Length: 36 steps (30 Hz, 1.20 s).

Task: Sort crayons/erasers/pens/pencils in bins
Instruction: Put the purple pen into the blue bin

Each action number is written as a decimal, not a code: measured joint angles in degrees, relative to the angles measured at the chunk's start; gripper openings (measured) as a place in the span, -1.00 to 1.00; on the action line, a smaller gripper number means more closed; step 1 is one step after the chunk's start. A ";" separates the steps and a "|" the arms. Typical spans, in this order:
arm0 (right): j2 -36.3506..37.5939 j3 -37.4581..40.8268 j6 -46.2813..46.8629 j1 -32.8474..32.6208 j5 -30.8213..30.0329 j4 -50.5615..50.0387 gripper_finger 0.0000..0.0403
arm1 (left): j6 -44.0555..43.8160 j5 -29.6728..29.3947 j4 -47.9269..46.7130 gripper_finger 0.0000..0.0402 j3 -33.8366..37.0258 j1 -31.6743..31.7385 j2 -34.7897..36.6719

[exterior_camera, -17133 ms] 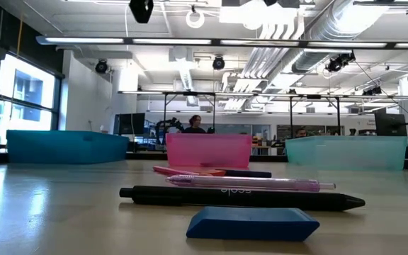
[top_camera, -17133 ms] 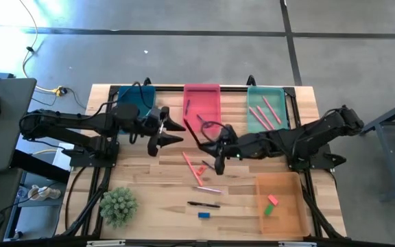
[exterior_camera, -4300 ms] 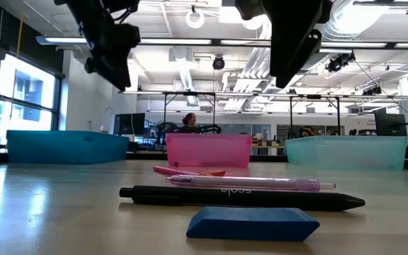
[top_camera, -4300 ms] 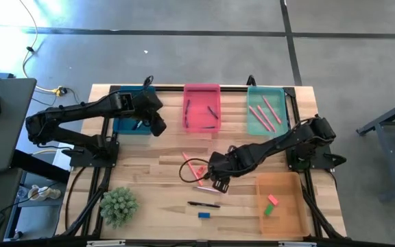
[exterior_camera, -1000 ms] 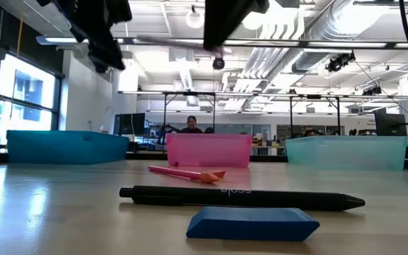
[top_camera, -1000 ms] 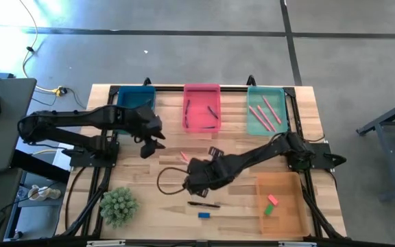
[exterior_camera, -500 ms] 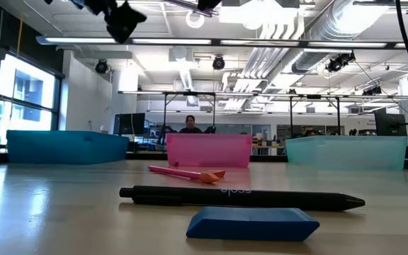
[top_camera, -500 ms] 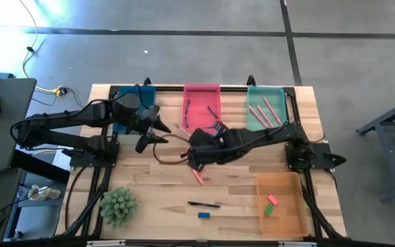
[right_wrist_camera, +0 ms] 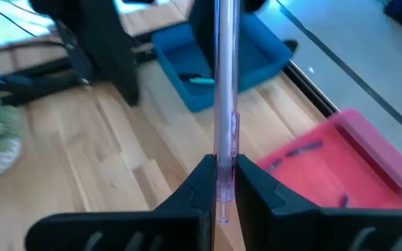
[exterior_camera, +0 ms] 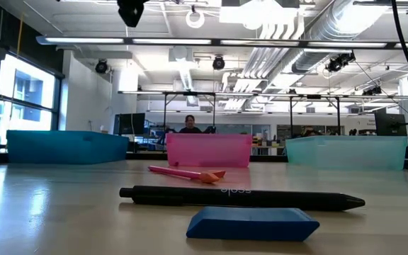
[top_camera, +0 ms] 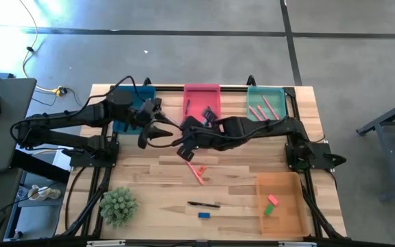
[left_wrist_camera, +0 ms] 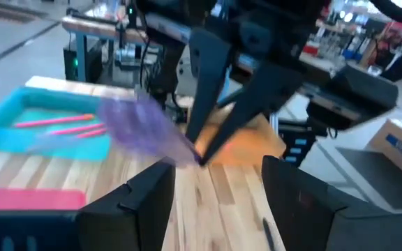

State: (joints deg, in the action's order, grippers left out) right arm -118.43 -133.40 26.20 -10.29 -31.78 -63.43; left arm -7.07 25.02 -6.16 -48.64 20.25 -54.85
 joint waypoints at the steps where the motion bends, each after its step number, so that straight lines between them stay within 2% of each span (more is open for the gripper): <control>1: 0.00 0.00 -0.58 0.16 0.29 1.08 -0.90 | -0.31 -0.02 0.88 0.02 0.00 0.00 0.00; 6: 0.00 0.00 -0.68 0.48 0.25 2.99 -0.90 | -0.45 -0.13 5.06 -0.01 0.00 0.83 0.00; 10: 0.00 0.00 0.47 0.55 -1.31 3.33 -0.90 | -1.30 -0.15 6.89 -0.11 0.00 2.61 0.00; 25: -0.02 0.00 1.60 0.89 -2.28 3.18 -0.90 | -0.28 0.27 6.96 -0.85 0.00 5.60 -0.02; 29: -0.02 0.00 1.30 1.52 -1.24 3.20 -0.90 | -0.27 0.23 6.92 -0.90 0.00 5.62 -0.02; 36: -0.03 0.00 1.91 3.06 2.44 3.28 -0.89 | 1.46 -0.20 6.61 -0.86 0.02 5.62 -0.04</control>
State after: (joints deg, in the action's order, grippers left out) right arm -118.46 -133.40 28.11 -7.22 -29.34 -60.15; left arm -5.61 24.82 0.45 -48.62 25.87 -54.89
